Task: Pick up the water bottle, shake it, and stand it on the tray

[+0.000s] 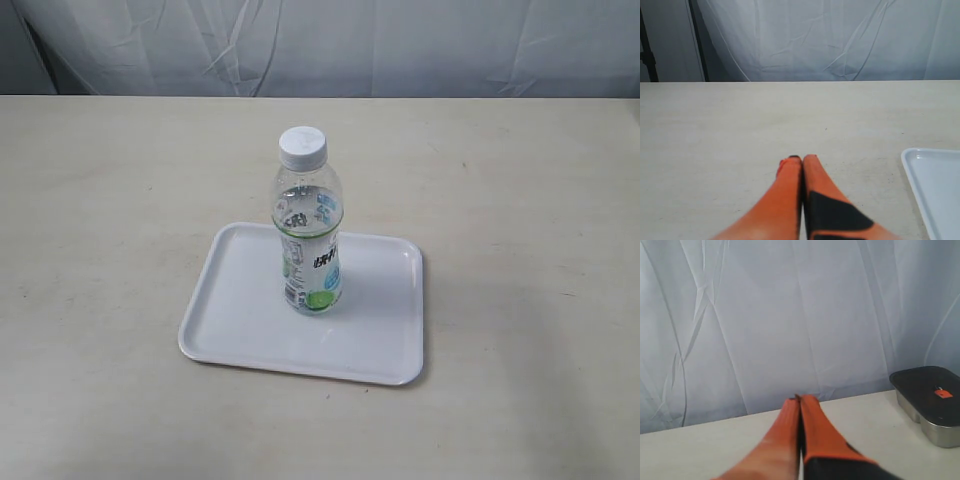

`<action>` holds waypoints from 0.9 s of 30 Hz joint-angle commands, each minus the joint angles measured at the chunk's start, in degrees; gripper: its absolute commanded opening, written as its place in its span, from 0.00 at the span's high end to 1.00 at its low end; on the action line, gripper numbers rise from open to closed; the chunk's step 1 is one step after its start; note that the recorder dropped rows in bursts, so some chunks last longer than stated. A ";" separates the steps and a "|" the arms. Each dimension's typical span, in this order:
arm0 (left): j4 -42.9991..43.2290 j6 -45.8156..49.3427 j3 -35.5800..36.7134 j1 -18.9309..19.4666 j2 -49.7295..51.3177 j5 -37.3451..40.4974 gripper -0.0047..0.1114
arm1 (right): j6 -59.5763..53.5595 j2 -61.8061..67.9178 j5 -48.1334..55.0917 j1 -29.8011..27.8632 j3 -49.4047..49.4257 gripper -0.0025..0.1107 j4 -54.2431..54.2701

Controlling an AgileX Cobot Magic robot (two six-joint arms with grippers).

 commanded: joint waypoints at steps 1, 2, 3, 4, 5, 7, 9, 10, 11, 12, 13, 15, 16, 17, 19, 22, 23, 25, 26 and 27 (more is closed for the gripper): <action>0.00 -0.03 0.14 0.03 -0.24 -0.06 0.96 | -0.18 -2.54 -0.17 -0.31 3.77 0.99 -1.15; 0.00 -0.03 0.14 0.03 -0.24 -0.06 0.96 | -0.18 -3.08 0.00 -0.31 4.59 0.99 -1.15; 0.00 -0.03 0.14 0.03 -0.24 -0.06 0.96 | -0.18 -3.46 0.07 -0.31 5.30 0.99 -1.15; 0.00 -0.03 0.14 0.03 -0.24 -0.06 0.96 | -0.18 -3.97 0.18 -0.31 6.31 0.99 -1.15; 0.00 -0.03 0.14 0.03 -0.24 -0.06 0.96 | -0.18 -4.63 0.73 -0.31 7.49 0.99 -1.15; 0.00 -0.03 0.14 0.03 -0.24 -0.06 0.96 | -0.32 -5.95 1.49 -0.31 10.10 0.99 -1.15; 0.00 -0.03 0.14 0.03 -0.24 -0.06 0.96 | -0.41 -7.42 1.51 -0.31 12.53 0.99 -1.15; 0.00 -0.03 0.14 0.03 -0.24 -0.06 0.96 | -0.58 -8.27 1.65 -0.31 13.77 0.99 -1.15; 0.00 -0.03 0.14 0.03 -0.24 -0.06 0.96 | -0.60 -9.10 1.82 -0.31 14.82 0.99 -1.06; 0.00 -0.03 0.14 0.03 -0.24 -0.06 0.96 | -0.60 -9.86 1.94 -0.31 15.57 0.99 -0.88; 0.00 -0.03 0.14 0.03 -0.24 -0.06 0.96 | -0.60 -10.58 1.94 -0.31 16.45 0.99 -0.90; 0.00 -0.03 0.14 0.03 -0.24 -0.06 0.96 | -0.70 -11.75 2.30 -0.31 17.94 0.99 -0.90; 0.00 -0.03 0.14 0.03 -0.24 -0.06 0.96 | -1.90 -12.32 2.30 -0.31 18.58 0.99 0.00; 0.00 -0.03 0.14 0.03 -0.24 -0.06 0.96 | -3.14 -12.55 2.30 -0.31 19.13 0.99 0.60; 0.00 -0.03 0.14 0.03 -0.24 -0.06 0.96 | -5.59 -12.68 2.53 -0.31 20.03 0.99 1.57; 0.00 -0.03 0.14 0.03 -0.24 -0.06 0.96 | -6.20 -12.68 3.41 -0.31 21.13 0.99 1.68; 0.00 -0.03 0.14 0.03 -0.24 -0.06 0.96 | -6.20 -12.68 3.66 -0.31 21.41 0.99 1.68; 0.00 -0.03 0.14 0.03 -0.24 -0.06 0.96 | -6.20 -12.68 3.82 -0.31 22.06 0.99 1.68; 0.00 -0.03 0.14 0.03 -0.24 -0.06 0.96 | -6.20 -12.68 4.14 -0.31 22.06 0.99 1.68; 0.00 -0.03 0.14 0.03 -0.24 -0.06 0.96 | -6.20 -12.68 4.48 -0.31 22.06 0.99 1.68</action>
